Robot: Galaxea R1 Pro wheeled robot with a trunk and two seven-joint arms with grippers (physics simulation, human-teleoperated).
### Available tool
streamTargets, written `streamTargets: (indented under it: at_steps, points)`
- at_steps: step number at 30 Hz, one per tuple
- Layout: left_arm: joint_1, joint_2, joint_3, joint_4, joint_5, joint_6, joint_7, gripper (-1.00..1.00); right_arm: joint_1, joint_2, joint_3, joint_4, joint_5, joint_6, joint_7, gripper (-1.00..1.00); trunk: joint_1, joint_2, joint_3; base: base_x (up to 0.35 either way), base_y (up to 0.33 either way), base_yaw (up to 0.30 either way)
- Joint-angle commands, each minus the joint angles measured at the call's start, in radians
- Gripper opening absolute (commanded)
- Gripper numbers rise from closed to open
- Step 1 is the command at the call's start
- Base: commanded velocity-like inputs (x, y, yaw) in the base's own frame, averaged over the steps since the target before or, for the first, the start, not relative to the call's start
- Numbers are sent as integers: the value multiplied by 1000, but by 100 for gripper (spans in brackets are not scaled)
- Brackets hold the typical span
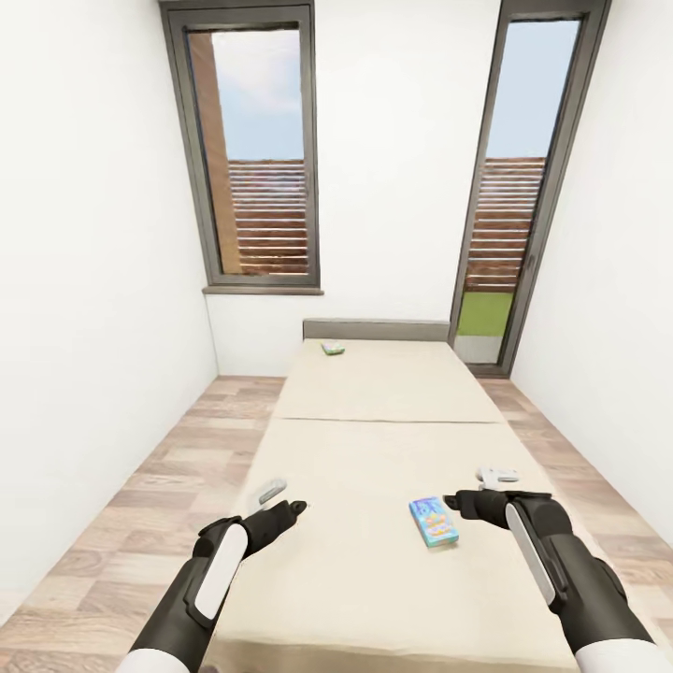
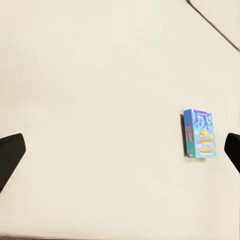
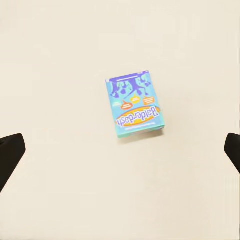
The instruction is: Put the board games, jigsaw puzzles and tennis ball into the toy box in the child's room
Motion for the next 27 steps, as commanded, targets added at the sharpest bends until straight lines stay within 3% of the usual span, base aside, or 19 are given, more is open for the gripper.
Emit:
streamTargets:
  at_steps: [1, 27]
  points:
    - [0, 0, -1, -1, 10, 3, 9, 100, -1, 0, -1, -1, -5, 5, 1, 100, 0, -1, -1, 112, 306, 0]
    - [0, 1, -2, 0, 9, 3, 10, 100, -1, -1, -2, -1, -4, 4, -1, 100, 0, -1, -1, 152, 313, 0]
